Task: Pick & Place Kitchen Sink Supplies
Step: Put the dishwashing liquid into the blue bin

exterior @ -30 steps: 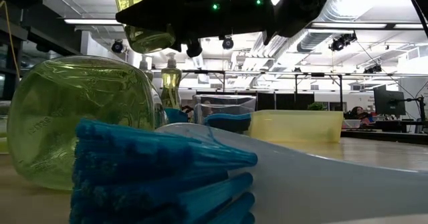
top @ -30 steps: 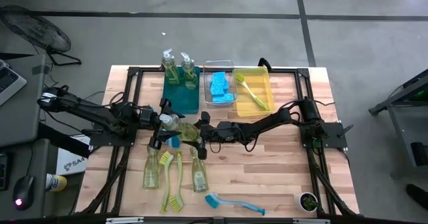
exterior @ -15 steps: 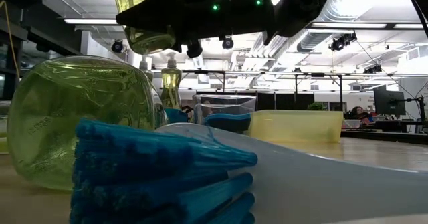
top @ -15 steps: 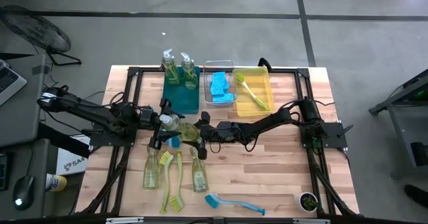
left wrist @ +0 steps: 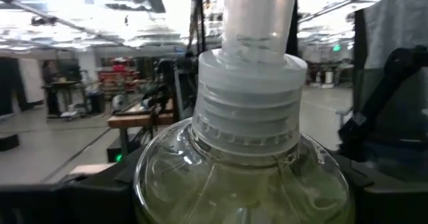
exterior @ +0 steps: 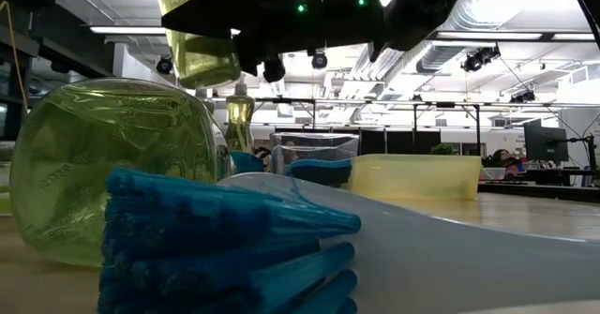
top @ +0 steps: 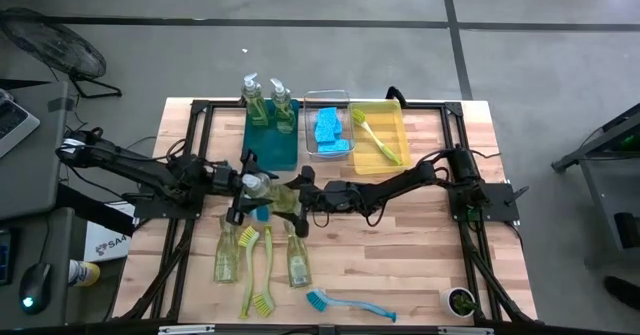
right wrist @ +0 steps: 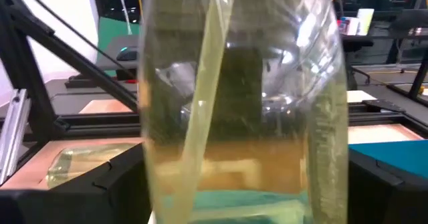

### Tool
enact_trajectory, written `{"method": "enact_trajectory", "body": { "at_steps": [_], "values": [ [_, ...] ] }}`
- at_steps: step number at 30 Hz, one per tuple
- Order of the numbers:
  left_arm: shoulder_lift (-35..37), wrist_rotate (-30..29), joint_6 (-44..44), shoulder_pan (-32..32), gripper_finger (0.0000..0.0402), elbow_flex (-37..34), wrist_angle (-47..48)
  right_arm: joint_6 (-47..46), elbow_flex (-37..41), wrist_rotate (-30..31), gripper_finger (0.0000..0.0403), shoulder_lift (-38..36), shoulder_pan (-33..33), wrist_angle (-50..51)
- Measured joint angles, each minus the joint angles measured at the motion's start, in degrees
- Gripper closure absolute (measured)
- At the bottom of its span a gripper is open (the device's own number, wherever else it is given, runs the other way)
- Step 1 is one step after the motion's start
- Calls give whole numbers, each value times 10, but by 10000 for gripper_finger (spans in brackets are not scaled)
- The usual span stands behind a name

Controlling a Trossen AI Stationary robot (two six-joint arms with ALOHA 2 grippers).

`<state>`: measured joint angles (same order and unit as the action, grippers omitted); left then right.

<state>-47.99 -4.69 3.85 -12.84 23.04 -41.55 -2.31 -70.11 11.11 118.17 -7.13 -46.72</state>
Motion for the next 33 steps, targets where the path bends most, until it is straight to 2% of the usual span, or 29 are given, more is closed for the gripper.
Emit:
{"method": "enact_trajectory", "body": {
  "at_steps": [12, 16, 23, 33],
  "values": [
    [31, -98, 40, 0, 149, 0, 17, 15, 0, 51, 75, -86, 0, 160],
    [40, -123, 50, -1, 151, 0, 27, 10, 0, 51, 75, -108, 0, 200],
    [42, -125, 54, 0, 153, 0, 31, -11, -1, 45, 75, -107, 0, 212],
    [43, -115, 60, 0, 155, 0, 47, -2, 0, -14, 75, -107, 3, 221]
  ]
}}
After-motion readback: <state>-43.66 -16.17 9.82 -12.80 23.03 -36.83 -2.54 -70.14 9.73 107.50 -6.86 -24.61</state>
